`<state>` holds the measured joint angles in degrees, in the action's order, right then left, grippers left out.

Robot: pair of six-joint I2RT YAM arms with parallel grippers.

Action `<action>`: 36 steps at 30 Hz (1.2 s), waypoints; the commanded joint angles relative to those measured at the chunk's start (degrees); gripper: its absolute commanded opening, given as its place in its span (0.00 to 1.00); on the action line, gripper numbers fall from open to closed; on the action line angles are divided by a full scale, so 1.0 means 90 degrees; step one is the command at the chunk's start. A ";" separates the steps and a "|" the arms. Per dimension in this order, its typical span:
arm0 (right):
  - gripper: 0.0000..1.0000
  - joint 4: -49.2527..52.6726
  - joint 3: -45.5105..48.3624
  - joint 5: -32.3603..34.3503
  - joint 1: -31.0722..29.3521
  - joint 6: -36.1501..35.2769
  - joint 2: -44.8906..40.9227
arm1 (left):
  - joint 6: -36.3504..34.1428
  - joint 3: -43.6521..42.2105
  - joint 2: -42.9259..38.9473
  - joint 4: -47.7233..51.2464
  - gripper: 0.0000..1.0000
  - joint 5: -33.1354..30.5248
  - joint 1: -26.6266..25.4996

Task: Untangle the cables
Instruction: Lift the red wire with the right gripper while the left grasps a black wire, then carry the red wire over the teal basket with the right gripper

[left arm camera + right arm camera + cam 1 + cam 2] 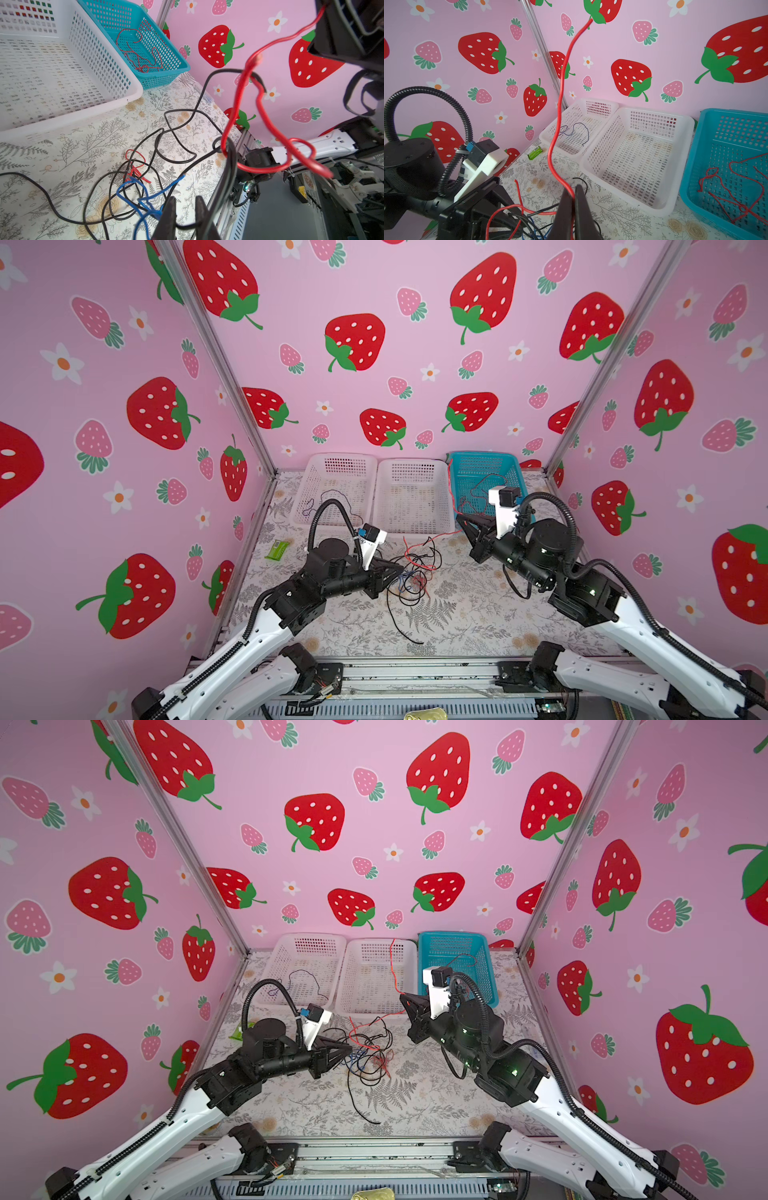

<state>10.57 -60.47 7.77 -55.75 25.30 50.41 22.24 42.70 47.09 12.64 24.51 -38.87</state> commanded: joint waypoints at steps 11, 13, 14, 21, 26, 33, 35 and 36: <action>0.00 0.0274 0.0663 0.1150 -0.0027 0.0231 0.0024 | -0.0032 0.0319 -0.0046 0.0246 0.00 0.0030 -0.0007; 0.00 0.0234 0.0848 0.1239 -0.0031 0.0306 0.0042 | 0.0064 0.0323 -0.0027 0.0176 0.00 0.0091 -0.0007; 0.00 0.0239 0.0927 0.1281 -0.0029 0.0349 0.0067 | 0.0129 0.0326 0.0000 0.0134 0.00 0.0143 -0.0012; 0.00 0.0705 0.1201 0.1684 -0.0031 0.0287 0.0346 | -0.0221 0.0823 0.0034 0.1072 0.00 -0.0888 0.0026; 0.00 0.0979 0.1591 0.1685 -0.0030 0.0333 0.0356 | -0.0204 0.0920 -0.0071 0.1387 0.00 -0.1593 0.0148; 0.00 0.1512 0.1943 0.1580 -0.0032 0.0460 0.0238 | -0.0288 0.1114 -0.0007 0.1833 0.00 -0.2578 0.0251; 0.00 0.1753 0.1974 0.1700 -0.0028 0.0522 0.0138 | -0.0302 0.1144 -0.0034 0.1917 0.00 -0.2751 0.0276; 0.00 0.1878 0.1982 0.1835 -0.0035 0.0555 0.0000 | -0.0313 0.1144 -0.0061 0.1931 0.00 -0.2753 0.0305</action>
<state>23.20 -42.87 21.32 -55.77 28.53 53.08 20.47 49.89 47.37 28.21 4.29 -36.71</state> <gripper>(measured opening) 0.062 0.065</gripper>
